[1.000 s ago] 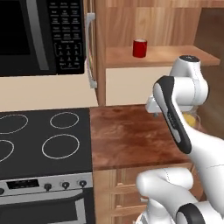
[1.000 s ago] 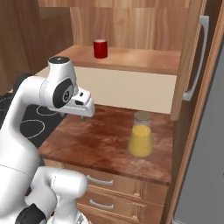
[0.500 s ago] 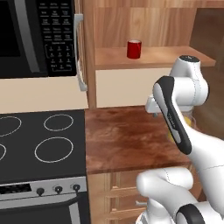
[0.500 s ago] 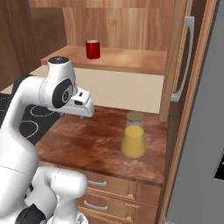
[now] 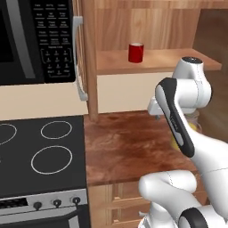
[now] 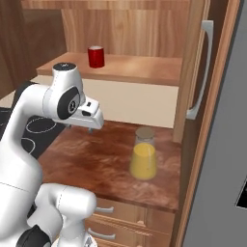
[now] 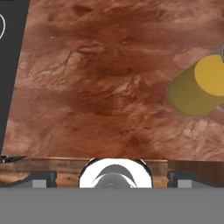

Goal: There is a tray on the dining counter. Grab the cup, mug, and pitcher and place them on the tray. The pitcher may be placed next to the tray if it cannot fit the tray.

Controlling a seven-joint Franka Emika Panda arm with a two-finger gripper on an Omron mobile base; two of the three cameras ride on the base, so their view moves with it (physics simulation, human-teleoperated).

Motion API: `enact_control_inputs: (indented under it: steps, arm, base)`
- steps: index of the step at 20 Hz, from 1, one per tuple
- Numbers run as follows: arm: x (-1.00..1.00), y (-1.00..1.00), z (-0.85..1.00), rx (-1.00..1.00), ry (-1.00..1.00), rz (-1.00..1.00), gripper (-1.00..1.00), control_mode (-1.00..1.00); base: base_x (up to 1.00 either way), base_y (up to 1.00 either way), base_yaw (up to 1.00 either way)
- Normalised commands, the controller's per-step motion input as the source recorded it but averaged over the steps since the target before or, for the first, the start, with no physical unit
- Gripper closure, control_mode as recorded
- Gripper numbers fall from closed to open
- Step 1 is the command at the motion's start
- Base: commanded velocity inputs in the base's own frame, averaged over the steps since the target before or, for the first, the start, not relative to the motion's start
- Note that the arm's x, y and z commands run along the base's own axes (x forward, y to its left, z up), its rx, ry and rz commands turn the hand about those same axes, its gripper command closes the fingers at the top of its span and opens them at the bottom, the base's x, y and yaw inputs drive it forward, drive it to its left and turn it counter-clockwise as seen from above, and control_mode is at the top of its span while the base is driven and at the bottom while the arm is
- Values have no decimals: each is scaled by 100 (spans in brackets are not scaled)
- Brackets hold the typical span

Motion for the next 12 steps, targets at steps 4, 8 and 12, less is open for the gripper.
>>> enact_control_inputs:
  steps: [4, 8, 12]
  arm:
    - [0, 0, 0, 0, 0, 0, -100, 100]
    - [0, 0, 0, 0, 0, 0, -100, 100]
    - [0, 0, 0, 0, 0, 0, -100, 100]
  base:
    - [24, 0, -7]
    - [29, 0, -9]
    - [28, 0, -11]
